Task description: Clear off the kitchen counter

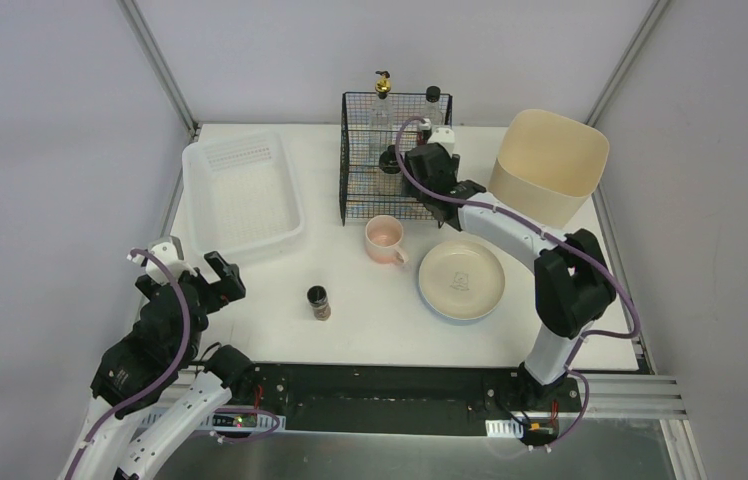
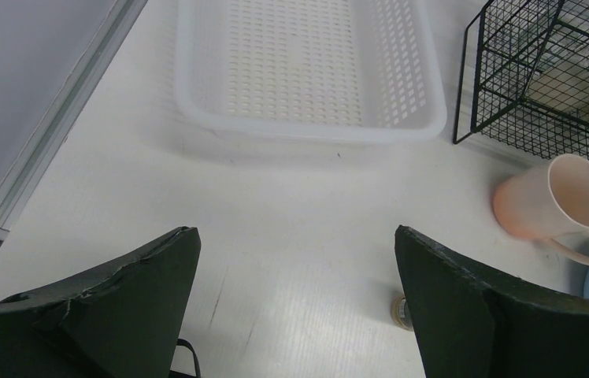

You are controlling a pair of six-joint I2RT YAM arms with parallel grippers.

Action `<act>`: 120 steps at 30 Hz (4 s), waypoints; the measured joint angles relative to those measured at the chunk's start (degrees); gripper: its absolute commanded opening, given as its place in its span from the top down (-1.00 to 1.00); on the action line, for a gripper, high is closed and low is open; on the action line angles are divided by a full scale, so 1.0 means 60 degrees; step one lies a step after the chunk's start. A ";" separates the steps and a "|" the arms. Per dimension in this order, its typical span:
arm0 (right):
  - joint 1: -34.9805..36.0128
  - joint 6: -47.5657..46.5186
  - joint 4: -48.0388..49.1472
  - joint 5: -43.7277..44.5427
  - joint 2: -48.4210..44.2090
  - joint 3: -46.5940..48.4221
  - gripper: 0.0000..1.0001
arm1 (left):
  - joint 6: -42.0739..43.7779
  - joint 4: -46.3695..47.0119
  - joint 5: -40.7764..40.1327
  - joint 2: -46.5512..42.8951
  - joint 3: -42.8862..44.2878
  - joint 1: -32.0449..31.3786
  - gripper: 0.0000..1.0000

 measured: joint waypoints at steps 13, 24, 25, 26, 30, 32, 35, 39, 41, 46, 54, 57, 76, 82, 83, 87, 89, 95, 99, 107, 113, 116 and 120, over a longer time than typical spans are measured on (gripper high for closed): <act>-0.0095 0.0004 0.0667 -0.0015 0.0215 -0.0525 0.33 | 0.0000 0.0000 0.0000 0.0055 0.0000 0.0000 -0.99; -0.0113 0.0040 0.0750 0.0018 0.0521 -0.0506 -0.56 | 0.0000 0.0000 0.0000 0.0058 0.0000 0.0000 -0.99; -0.0113 0.0044 0.0747 0.0018 0.0517 -0.0506 -0.62 | 0.0000 0.0000 0.0000 0.0062 0.0000 0.0000 -0.99; -0.0109 0.0051 0.0714 0.0011 0.0517 -0.0506 -0.66 | 0.0000 0.0000 0.0000 0.0066 0.0000 0.0000 -0.99; -0.0109 0.0004 0.0503 -0.0004 0.0495 -0.0506 -0.78 | 0.0000 0.0000 0.0000 0.0084 0.0000 0.0000 -0.99; -0.0109 -0.0029 0.0393 -0.0022 0.0404 -0.0506 -0.80 | 0.0000 0.0000 0.0000 0.0091 0.0000 0.0000 -0.99; -0.0109 -0.0091 0.0153 -0.0084 0.0011 -0.0506 -0.82 | 0.0000 0.0000 0.0000 0.0091 0.0000 0.0000 -0.99; -0.0080 -0.0117 -0.0098 -0.0229 -0.0790 -0.0514 -0.87 | 0.0000 0.0000 0.0000 0.0095 0.0000 0.0000 -0.99; -0.0015 -0.0153 -0.0215 -0.0350 -0.1293 -0.0525 -0.87 | 0.0000 0.0000 0.0000 0.0095 0.0000 0.0000 -0.99; 0.0648 -0.0328 -0.0732 -0.0568 -0.2386 -0.0565 -0.87 | 0.0000 0.0000 0.0000 0.0135 0.0000 0.0000 -0.99; 0.2295 -0.0004 -0.1330 -0.1169 -0.3887 -0.1650 -0.87 | 0.0000 0.0000 0.0000 0.0255 0.0000 0.0000 -0.99; 0.2991 0.0200 -0.1475 -0.1450 -0.4207 -0.1942 -0.87 | 0.0000 0.0000 0.0000 0.0288 0.0000 0.0000 -0.99; 0.6524 0.0448 -0.1672 -0.1577 -0.1599 -0.0998 -0.89 | 0.0000 0.0000 0.0004 0.0361 0.0000 0.0000 -0.99; 0.6583 0.0437 -0.1647 -0.1574 -0.0798 -0.0189 -0.90 | 0.0000 0.0000 0.0000 0.0361 0.0000 0.0000 -0.99; 0.6583 0.0437 -0.1639 -0.1566 -0.0685 -0.0076 -0.90 | 0.0000 0.0000 0.0000 0.0361 0.0000 0.0000 -0.99; 0.6597 0.0437 -0.1606 -0.1453 -0.0135 0.0321 -0.88 | 0.0000 0.0000 0.0004 0.0361 0.0000 0.0000 -0.99; 0.6597 0.0437 -0.1621 -0.1370 0.0076 0.0401 -0.85 | 0.0000 0.0000 0.0000 0.0361 0.0000 0.0000 -0.99; 0.6597 0.0433 -0.1647 -0.1180 0.0692 0.0663 -0.72 | 0.0000 0.0000 0.0000 0.0361 0.0000 0.0000 -0.99; 0.6597 0.0412 -0.1679 -0.1009 0.0871 0.0769 -0.63 | 0.0000 0.0000 0.0000 0.0361 0.0000 0.0000 -0.99; 0.6597 0.0390 -0.1698 -0.0892 0.1177 0.0947 -0.33 | 0.0000 0.0000 0.0007 0.0361 0.0000 0.0000 -0.99; 0.6597 0.0372 -0.1752 -0.0896 0.1260 0.1056 0.08 | 0.0000 0.0000 0.0007 0.0361 0.0000 0.0000 -0.99; 0.6597 0.0397 -0.1789 -0.0896 0.1260 0.1086 0.21 | 0.0000 0.0000 0.0007 0.0361 0.0000 0.0000 -0.99; 0.6601 0.0401 -0.1829 -0.0892 0.1260 0.1096 0.32 | 0.0000 0.0000 0.0004 0.0361 0.0000 0.0000 -0.99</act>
